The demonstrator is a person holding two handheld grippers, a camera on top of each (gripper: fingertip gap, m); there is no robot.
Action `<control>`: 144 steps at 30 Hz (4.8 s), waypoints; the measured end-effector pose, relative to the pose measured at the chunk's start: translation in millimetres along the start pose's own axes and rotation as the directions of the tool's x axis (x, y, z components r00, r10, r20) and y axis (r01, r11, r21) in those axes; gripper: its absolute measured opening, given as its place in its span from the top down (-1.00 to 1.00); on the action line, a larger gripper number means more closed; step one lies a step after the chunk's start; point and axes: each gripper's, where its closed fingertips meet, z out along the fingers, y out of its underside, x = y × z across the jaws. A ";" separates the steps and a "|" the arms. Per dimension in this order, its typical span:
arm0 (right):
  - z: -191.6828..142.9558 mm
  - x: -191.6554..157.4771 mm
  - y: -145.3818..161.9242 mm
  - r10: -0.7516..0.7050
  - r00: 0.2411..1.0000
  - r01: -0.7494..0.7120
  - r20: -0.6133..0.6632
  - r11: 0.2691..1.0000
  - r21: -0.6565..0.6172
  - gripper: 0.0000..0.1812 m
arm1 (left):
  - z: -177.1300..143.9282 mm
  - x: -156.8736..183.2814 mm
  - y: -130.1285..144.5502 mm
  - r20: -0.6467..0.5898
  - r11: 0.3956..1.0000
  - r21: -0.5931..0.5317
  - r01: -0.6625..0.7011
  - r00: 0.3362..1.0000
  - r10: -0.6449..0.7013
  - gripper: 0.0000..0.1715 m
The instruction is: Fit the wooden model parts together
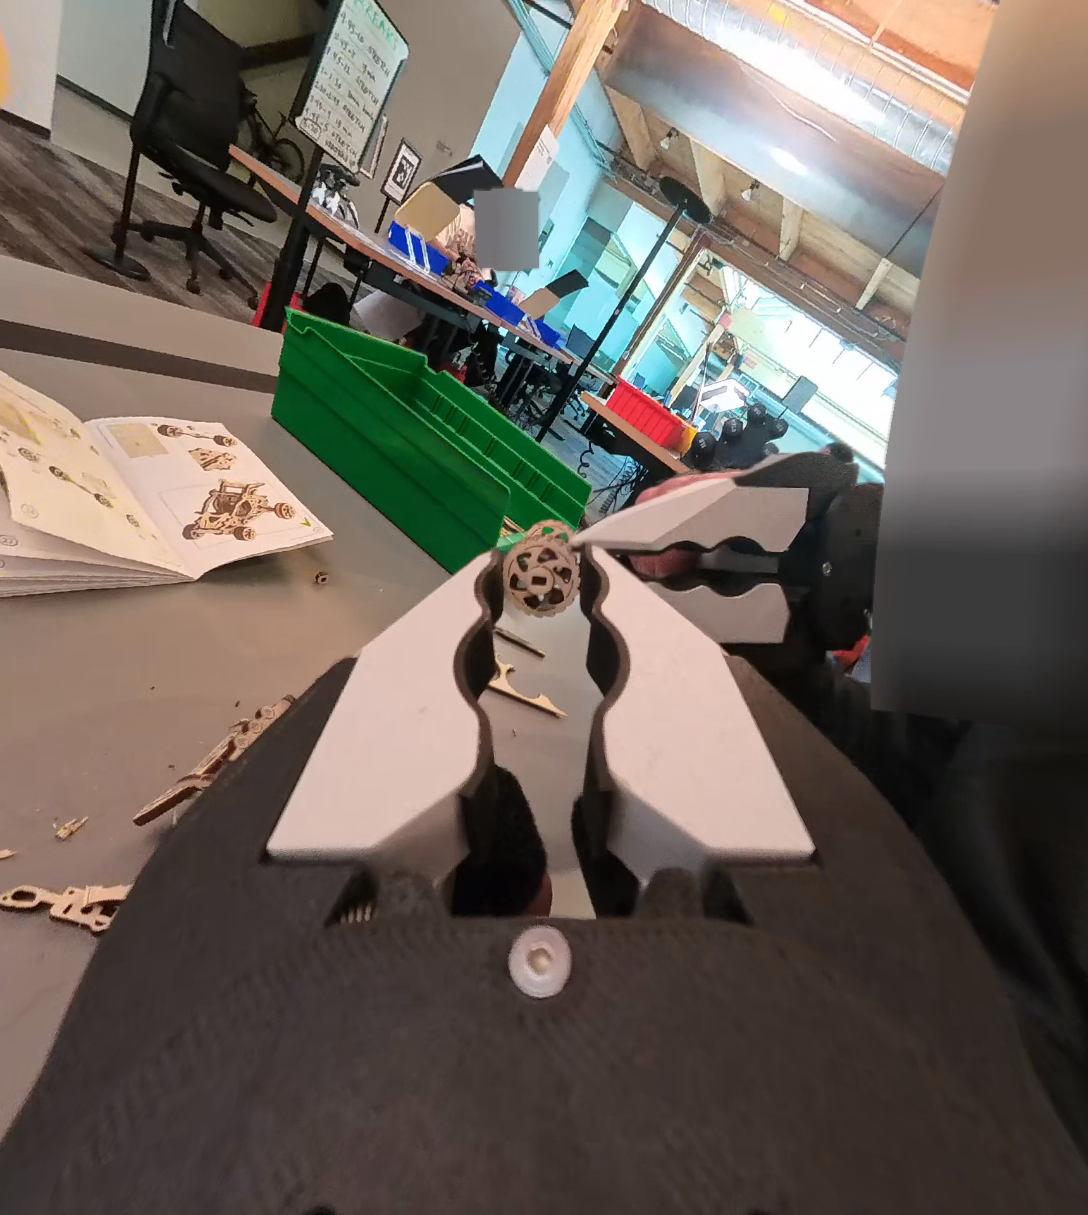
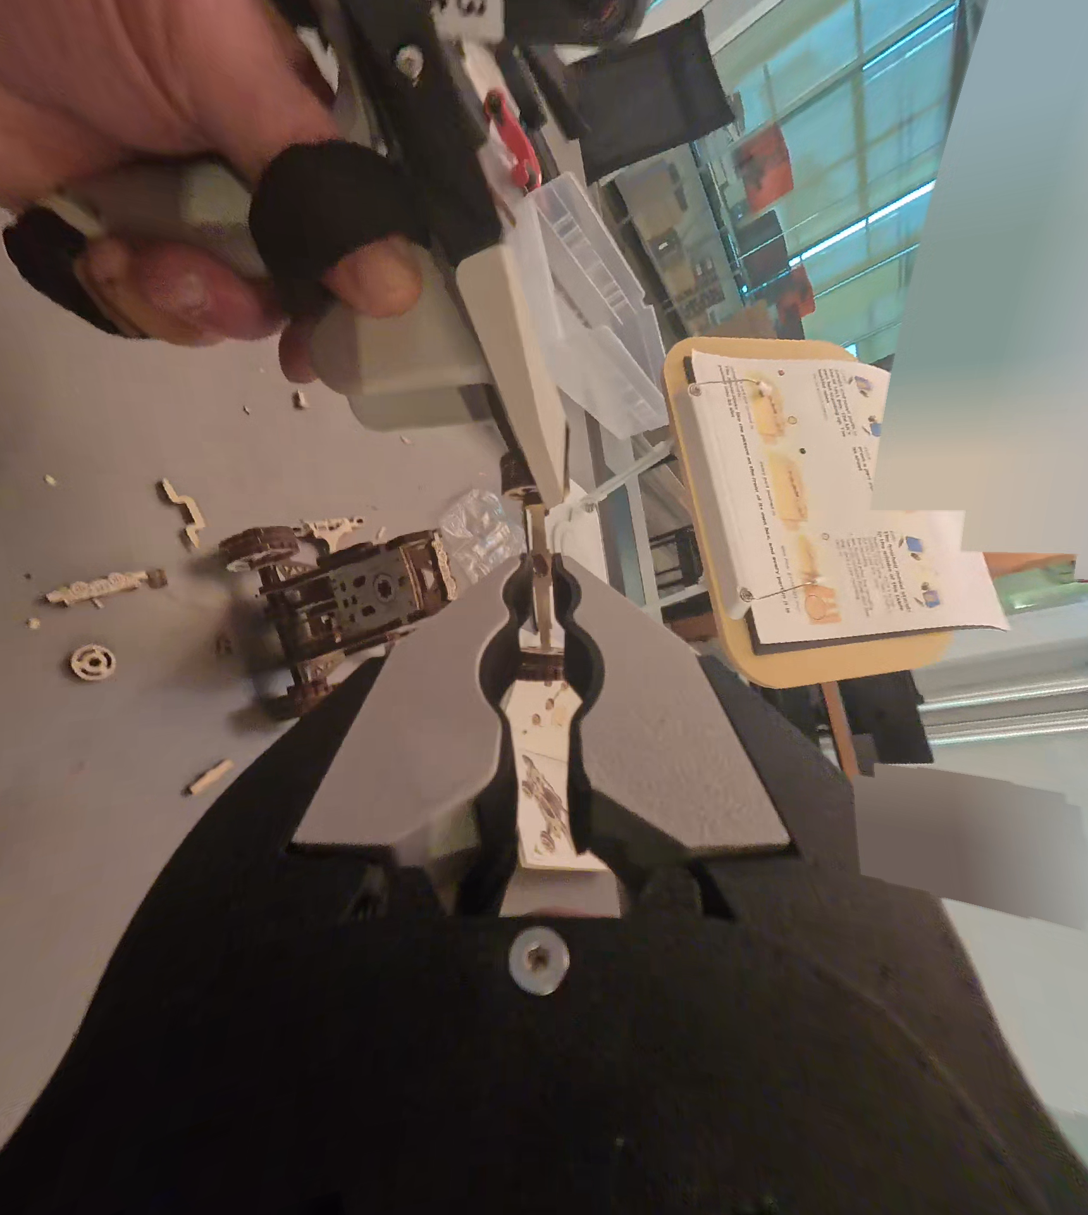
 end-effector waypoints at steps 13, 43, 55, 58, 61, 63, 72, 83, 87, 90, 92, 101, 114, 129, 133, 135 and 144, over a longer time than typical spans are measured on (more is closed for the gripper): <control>-2.7 17.6 5.6 0.105 0.992 -0.108 -0.075 0.994 -0.031 0.99 | 9.8 8.8 -4.3 0.027 0.999 0.021 -0.044 0.999 0.044 0.76; -6.1 19.8 10.8 0.055 0.998 -0.056 -0.030 0.997 -0.060 0.98 | 16.5 5.7 -5.9 0.080 0.994 -0.039 -0.106 0.991 0.109 0.77; -4.5 14.2 19.0 -0.076 0.996 0.070 -0.041 0.988 -0.134 0.96 | 21.1 4.2 -0.8 0.104 0.987 -0.096 -0.126 0.985 0.136 0.77; -4.6 14.2 20.0 -0.074 0.996 0.067 -0.042 0.988 -0.137 0.99 | 21.8 4.5 0.8 0.112 0.984 -0.109 -0.141 0.982 0.153 0.77; -5.5 17.0 19.4 -0.005 0.998 -0.003 -0.055 0.991 -0.134 0.99 | 22.2 6.0 -0.5 0.107 0.986 -0.094 -0.137 0.983 0.147 0.77; -5.7 18.6 19.1 0.084 0.994 -0.091 -0.063 0.989 -0.116 0.99 | 22.5 6.6 -1.1 0.109 0.986 -0.087 -0.140 0.983 0.149 0.77; -2.4 14.7 19.4 0.340 0.940 -0.342 -0.033 0.938 -0.059 0.97 | 20.5 1.5 0.3 0.112 0.987 -0.101 -0.126 0.984 0.137 0.77; -11.6 13.5 18.7 0.386 0.851 -0.390 0.357 0.919 -0.064 0.91 | 19.7 20.3 -4.4 0.046 0.935 -0.135 -0.328 0.940 0.337 0.77; -14.9 11.6 13.2 0.449 0.765 -0.484 0.461 0.874 -0.047 0.82 | 19.1 23.1 -5.0 0.047 0.914 -0.129 -0.385 0.918 0.393 0.77; -17.1 10.3 12.9 0.482 0.716 -0.535 0.505 0.843 -0.046 0.82 | 19.7 24.5 -6.2 0.030 0.920 -0.110 -0.375 0.924 0.380 0.77; -17.6 10.0 12.3 0.504 0.689 -0.567 0.521 0.822 -0.045 0.89 | 20.4 26.7 -5.4 0.015 0.921 -0.105 -0.375 0.926 0.378 0.77; -27.9 13.6 3.9 0.571 0.496 -0.735 0.655 0.677 -0.033 0.88 | 21.3 33.7 -5.9 -0.021 0.919 -0.071 -0.387 0.922 0.387 0.77; -28.8 14.4 4.0 0.592 0.535 -0.729 0.603 0.684 -0.024 0.96 | 21.3 38.6 -8.8 -0.024 0.905 -0.039 -0.423 0.906 0.422 0.77; -10.6 -56.5 12.4 0.551 0.591 -0.640 0.589 0.765 -0.073 0.97 | -10.6 4.5 56.7 -0.001 0.896 -0.226 -0.383 0.919 0.393 0.75; -1.3 -60.7 14.1 0.553 0.612 -0.642 0.566 0.765 -0.052 0.97 | -16.4 -3.5 60.1 0.040 0.866 -0.249 -0.433 0.889 0.455 0.77; 2.5 -59.5 15.0 0.543 0.636 -0.631 0.548 0.775 -0.036 0.96 | -16.7 -5.5 58.1 0.047 0.857 -0.244 -0.453 0.878 0.477 0.77; 10.6 -69.1 24.2 0.443 0.718 -0.479 0.537 0.874 -0.081 1.00 | -24.2 -24.7 61.4 0.063 0.804 -0.337 -0.489 0.841 0.538 0.74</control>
